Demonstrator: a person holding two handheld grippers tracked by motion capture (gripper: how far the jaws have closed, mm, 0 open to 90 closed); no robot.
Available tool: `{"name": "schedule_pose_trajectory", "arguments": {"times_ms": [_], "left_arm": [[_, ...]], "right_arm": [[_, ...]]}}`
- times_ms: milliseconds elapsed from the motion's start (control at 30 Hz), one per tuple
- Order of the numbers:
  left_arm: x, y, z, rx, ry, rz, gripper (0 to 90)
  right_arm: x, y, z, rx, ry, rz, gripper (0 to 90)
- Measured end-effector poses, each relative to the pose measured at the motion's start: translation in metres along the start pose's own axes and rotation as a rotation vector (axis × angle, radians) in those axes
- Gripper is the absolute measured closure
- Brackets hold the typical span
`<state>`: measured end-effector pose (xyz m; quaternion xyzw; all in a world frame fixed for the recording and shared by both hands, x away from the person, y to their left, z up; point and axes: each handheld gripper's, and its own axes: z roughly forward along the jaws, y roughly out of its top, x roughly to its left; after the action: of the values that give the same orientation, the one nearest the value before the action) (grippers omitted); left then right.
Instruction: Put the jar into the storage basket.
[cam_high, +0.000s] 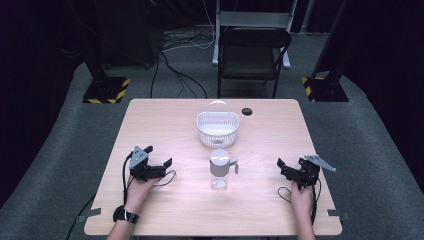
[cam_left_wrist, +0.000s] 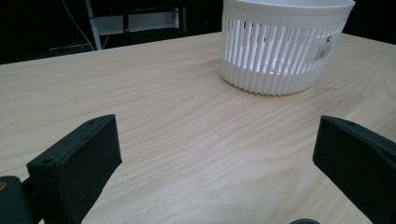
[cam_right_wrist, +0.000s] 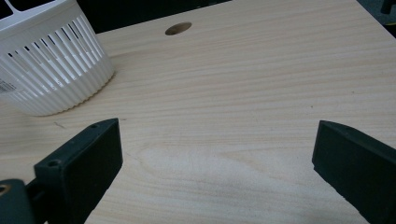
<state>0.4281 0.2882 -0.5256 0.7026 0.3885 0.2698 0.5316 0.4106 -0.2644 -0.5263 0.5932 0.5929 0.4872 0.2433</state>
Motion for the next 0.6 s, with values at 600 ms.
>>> {"name": "schedule_pose_trajectory", "arguments": {"times_ms": [600], "left_arm": [[0.0027, -0.0003, -0.001, -0.005, -0.006, -0.033, 0.6]], "right_arm": [[-0.0001, 0.0002, 0.0003, 0.002, -0.001, 0.003, 0.9]]}}
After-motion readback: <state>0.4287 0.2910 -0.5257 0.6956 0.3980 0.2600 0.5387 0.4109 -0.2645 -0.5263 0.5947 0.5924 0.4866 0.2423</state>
